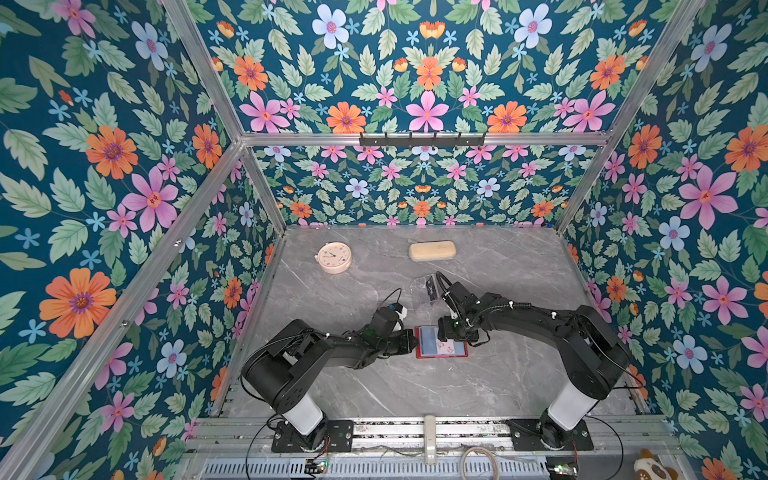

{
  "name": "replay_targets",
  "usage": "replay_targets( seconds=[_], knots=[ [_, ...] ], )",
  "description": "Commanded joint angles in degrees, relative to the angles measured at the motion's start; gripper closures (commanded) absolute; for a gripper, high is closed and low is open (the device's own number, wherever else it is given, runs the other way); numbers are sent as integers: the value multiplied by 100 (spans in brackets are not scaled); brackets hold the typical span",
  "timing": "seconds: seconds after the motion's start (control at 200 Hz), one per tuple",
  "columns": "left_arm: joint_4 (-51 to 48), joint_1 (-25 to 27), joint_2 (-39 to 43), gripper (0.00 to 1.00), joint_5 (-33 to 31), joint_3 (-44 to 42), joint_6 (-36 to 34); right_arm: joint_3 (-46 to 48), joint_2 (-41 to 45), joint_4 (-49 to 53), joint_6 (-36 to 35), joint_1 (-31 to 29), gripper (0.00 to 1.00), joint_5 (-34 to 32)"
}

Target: Put the credit cards into the card holder

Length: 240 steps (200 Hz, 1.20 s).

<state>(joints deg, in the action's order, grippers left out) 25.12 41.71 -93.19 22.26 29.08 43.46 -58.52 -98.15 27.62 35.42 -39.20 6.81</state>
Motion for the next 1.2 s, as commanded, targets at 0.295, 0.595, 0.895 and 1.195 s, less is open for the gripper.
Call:
replay_targets(
  seconds=[0.295,0.595,0.895,1.195],
  knots=[
    [-773,25,-60,100,-411,-43,-9,25,-144,-231,35,-53,32,728],
    [-773,42,-85,100,-412,-34,-11,78,-71,-484,79,-48,32,1031],
    [-825,39,-75,100,-437,-34,-37,80,448,147,79,-53,33,-38],
    [-885,47,-83,100,-453,-8,-53,170,659,519,201,-53,42,-742]
  ],
)
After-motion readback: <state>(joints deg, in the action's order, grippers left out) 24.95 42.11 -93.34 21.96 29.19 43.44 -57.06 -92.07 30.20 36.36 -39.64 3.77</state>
